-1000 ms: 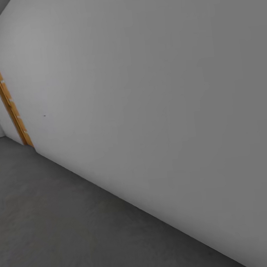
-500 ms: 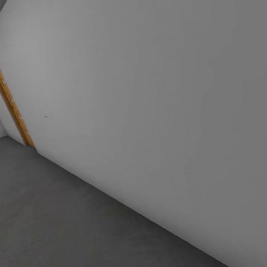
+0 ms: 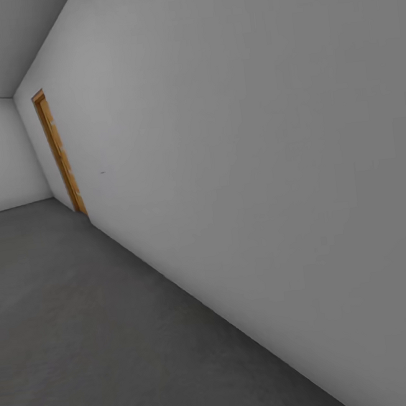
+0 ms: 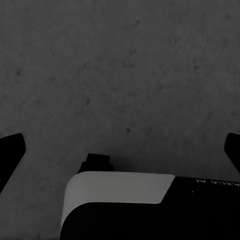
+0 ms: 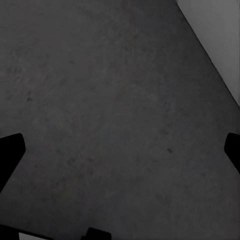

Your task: Move the two storage containers from the living room to the garage. In the garage, place one container on the floor and stack the other container on top of it (either order is fine).

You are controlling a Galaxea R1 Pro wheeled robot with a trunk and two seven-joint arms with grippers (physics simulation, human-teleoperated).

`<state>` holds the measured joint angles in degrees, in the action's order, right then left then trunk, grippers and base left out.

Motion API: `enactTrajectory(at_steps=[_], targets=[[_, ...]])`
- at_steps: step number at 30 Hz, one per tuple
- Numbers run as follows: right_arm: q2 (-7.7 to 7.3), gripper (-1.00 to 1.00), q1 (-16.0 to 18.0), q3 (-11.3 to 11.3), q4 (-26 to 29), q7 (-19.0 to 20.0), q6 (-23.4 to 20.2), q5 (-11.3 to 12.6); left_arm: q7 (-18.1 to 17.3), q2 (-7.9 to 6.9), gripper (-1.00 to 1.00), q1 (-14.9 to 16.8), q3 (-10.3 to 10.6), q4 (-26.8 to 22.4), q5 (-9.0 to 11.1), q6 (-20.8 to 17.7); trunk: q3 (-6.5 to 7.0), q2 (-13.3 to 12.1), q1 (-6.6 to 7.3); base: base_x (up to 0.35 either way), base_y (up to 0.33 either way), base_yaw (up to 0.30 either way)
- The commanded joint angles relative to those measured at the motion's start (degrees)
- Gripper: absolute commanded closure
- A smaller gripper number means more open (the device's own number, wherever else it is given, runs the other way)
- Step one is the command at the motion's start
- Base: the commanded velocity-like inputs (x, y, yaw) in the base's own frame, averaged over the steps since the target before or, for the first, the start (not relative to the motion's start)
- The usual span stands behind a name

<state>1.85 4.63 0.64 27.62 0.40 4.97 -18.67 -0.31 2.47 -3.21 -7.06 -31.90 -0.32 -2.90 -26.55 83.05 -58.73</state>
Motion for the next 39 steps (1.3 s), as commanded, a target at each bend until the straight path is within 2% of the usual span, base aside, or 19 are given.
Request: enactTrajectory(at_steps=[1, 7, 16, 20, 39], targets=[[0.00, -1.00, 0.03, -0.02, -0.02, 0.04, 0.13, -0.32, -0.03, -0.03, -1.00, -0.04, -0.25, -0.17, -0.05, -0.30, -0.03, 0.03, 0.00, 0.000, 0.000, 0.291], [0.00, -1.00, 0.03, -0.02, -0.02, -0.02, 0.20, -0.46, 0.00, -0.94, -1.00, -0.04, -0.35, -0.10, 0.16, -0.19, 0.02, 0.03, 0.00, 0.000, 0.000, 0.293], [0.00, -1.00, 0.03, -0.02, -0.02, -0.21, 0.22, -0.49, -0.04, -1.06, -1.00, -0.04, -0.41, -0.02, 0.24, -0.18, 0.02, 0.03, 0.00, 0.000, 0.000, 0.297], [0.00, -1.00, 0.03, 0.46, -0.24, -2.62, 1.08, -0.57, -0.12, -1.09, -1.00, -0.04, -0.41, -0.01, 0.31, -0.13, 0.02, 0.03, 0.00, 0.020, 0.000, 0.300], [0.00, -1.00, 0.03, -0.03, -0.12, -2.67, 1.10, -0.66, 0.31, -1.14, -1.00, -0.04, -0.29, -0.37, 0.40, 0.07, 0.02, 0.03, 0.00, 0.319, 0.000, 0.300]])
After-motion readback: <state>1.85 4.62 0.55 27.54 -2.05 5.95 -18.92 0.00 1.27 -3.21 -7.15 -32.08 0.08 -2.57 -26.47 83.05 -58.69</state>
